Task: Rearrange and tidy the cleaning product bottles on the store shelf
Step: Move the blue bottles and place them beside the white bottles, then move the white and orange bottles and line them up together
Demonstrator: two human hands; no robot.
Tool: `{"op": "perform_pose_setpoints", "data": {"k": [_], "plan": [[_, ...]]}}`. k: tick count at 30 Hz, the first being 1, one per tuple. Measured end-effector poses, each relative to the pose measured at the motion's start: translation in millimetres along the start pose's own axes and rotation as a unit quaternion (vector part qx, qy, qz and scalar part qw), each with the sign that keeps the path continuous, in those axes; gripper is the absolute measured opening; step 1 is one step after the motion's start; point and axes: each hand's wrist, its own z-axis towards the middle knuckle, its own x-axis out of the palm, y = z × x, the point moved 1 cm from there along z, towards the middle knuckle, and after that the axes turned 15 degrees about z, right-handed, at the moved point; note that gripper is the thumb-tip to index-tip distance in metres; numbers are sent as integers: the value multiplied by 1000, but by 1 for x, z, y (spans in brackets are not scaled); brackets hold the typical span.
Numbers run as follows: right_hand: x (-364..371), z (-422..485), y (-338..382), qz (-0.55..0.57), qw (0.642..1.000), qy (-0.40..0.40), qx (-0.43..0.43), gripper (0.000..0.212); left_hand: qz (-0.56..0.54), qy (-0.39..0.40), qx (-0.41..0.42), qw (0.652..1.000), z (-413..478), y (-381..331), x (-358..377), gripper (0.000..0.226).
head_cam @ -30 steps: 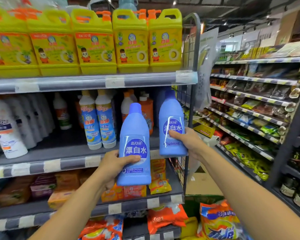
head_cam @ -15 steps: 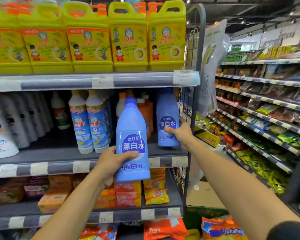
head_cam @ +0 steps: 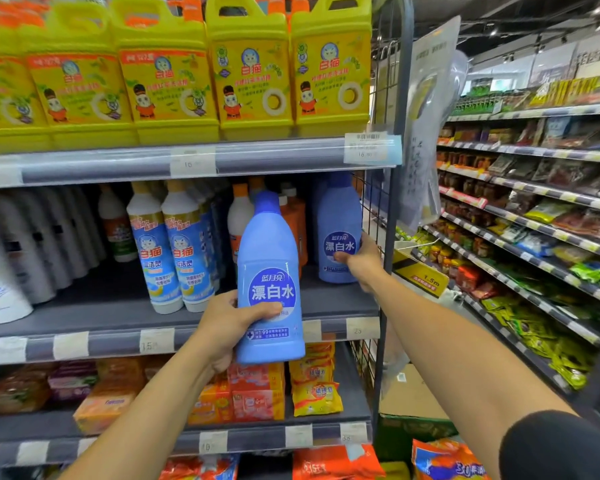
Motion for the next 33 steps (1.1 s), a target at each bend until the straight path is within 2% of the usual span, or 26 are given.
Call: {"op": "perform_pose_setpoints", "data": {"k": [7, 11, 13, 16, 18, 20, 25, 33], "plan": [[3, 3, 4, -46, 999, 20, 20, 60, -15, 14, -14, 1000, 9, -6, 17, 50], [-8, -23, 8, -144, 987, 47, 46, 53, -30, 33, -23, 999, 21, -13, 30, 62], [-24, -51, 6, -241, 967, 80, -3, 46, -45, 39, -23, 998, 31, -17, 35, 60], [-52, -94, -5, -380, 907, 141, -117, 58, -60, 39, -20, 997, 50, -21, 46, 42], [-67, -114, -16, -435, 867, 178, -168, 58, -69, 37, -15, 997, 63, -23, 57, 33], [-76, -123, -28, -446, 850, 199, -196, 61, -75, 41, -7, 996, 76, -25, 68, 32], [-81, -125, -43, -378, 889, 176, -190, 64, -54, 50, 18, 997, 103, -20, 91, 41], [-79, -119, -51, -364, 899, 148, -192, 63, -73, 56, 14, 996, 136, -6, 104, 50]]}}
